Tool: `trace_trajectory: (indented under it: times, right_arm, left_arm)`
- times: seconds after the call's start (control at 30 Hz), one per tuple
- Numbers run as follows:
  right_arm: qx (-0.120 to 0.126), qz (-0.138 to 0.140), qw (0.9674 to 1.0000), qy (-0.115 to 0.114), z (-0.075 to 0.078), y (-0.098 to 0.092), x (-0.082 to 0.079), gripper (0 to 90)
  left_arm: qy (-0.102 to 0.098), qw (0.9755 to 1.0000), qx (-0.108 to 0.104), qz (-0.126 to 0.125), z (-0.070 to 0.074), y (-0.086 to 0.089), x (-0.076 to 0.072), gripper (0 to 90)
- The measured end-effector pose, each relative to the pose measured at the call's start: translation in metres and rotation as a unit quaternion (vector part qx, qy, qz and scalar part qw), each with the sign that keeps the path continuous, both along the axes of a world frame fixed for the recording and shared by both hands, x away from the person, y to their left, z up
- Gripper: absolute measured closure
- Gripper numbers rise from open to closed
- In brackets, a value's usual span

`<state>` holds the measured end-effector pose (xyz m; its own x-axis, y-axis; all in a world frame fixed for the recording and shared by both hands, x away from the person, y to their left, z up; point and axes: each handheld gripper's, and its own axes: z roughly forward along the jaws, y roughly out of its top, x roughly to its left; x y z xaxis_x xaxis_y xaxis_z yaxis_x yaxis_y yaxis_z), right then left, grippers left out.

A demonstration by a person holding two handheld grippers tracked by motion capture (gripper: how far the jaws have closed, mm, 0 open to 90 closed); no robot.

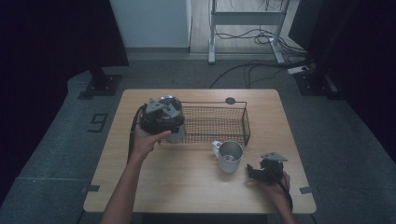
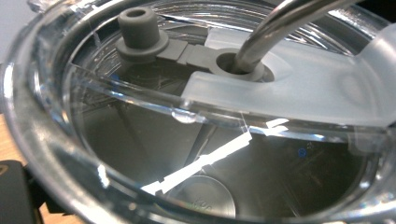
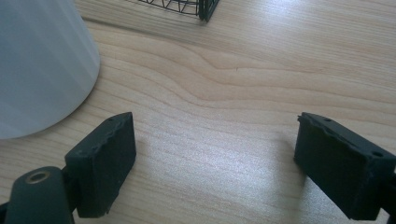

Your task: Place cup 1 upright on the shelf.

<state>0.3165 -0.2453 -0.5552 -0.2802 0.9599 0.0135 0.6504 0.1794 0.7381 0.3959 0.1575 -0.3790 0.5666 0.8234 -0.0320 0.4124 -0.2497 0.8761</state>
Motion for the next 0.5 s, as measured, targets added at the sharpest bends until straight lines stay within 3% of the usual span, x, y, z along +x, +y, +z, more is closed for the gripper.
trace_trajectory:
  times: [0.5]
  right_arm:
    - [-0.001,0.001,1.0000,-0.001,0.000,0.000,0.000,12.4]
  left_arm:
    - [0.003,1.0000,0.005,0.000,0.002,-0.006,0.011,3.9]
